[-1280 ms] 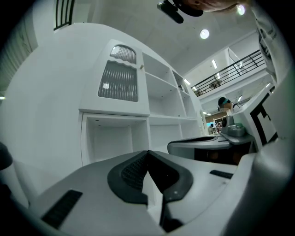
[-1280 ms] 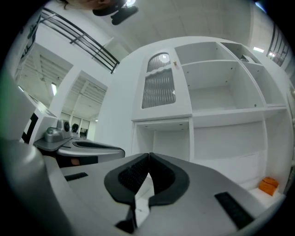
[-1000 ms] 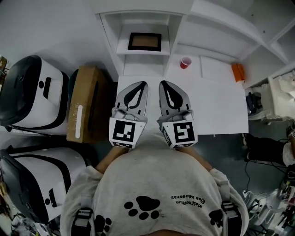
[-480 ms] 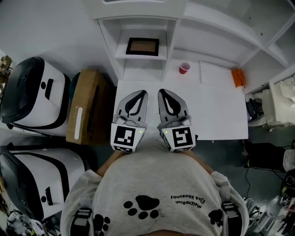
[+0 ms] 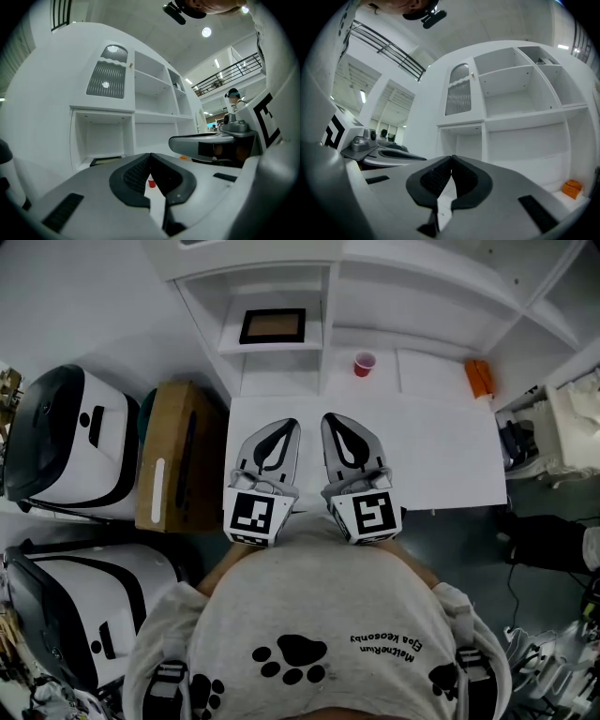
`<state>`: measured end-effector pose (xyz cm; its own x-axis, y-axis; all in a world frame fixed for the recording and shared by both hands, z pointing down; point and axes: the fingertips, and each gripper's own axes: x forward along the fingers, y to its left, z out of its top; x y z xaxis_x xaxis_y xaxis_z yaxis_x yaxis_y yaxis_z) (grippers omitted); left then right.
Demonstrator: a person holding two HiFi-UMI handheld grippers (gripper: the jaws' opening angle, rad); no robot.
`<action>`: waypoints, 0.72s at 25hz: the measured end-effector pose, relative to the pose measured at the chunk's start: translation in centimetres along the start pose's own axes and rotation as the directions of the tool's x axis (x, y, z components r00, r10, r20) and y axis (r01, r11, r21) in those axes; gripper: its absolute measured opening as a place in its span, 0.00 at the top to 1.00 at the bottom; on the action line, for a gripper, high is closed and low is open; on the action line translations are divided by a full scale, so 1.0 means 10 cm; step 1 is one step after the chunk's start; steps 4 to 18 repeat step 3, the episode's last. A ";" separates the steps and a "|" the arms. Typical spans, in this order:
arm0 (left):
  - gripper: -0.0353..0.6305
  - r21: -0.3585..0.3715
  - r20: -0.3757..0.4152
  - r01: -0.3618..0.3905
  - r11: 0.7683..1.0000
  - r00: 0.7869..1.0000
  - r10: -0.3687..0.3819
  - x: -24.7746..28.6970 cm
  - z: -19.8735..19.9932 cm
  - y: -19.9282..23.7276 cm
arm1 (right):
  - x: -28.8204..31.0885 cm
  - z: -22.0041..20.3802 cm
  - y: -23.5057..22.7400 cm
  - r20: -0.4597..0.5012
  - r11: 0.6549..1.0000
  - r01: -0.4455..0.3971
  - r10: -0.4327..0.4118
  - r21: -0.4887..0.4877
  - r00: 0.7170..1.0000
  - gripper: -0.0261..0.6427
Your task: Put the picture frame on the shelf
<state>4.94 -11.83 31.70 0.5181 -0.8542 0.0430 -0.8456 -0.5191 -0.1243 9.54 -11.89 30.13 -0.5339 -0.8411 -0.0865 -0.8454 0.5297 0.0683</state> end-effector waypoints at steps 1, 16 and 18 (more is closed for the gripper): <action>0.92 -0.002 -0.001 0.002 1.000 1.000 -0.002 0.01 0.00 -0.03 | -0.03 -0.01 -0.03 -0.007 1.000 0.003 -0.003 -0.003 1.000 0.91; 0.92 -0.003 0.000 0.008 1.000 1.000 -0.008 0.04 0.02 -0.08 | -0.08 -0.01 -0.09 -0.013 1.000 0.010 -0.010 -0.007 1.000 0.91; 0.92 -0.003 0.000 0.008 1.000 1.000 -0.008 0.04 0.02 -0.08 | -0.08 -0.01 -0.09 -0.013 1.000 0.010 -0.010 -0.007 1.000 0.91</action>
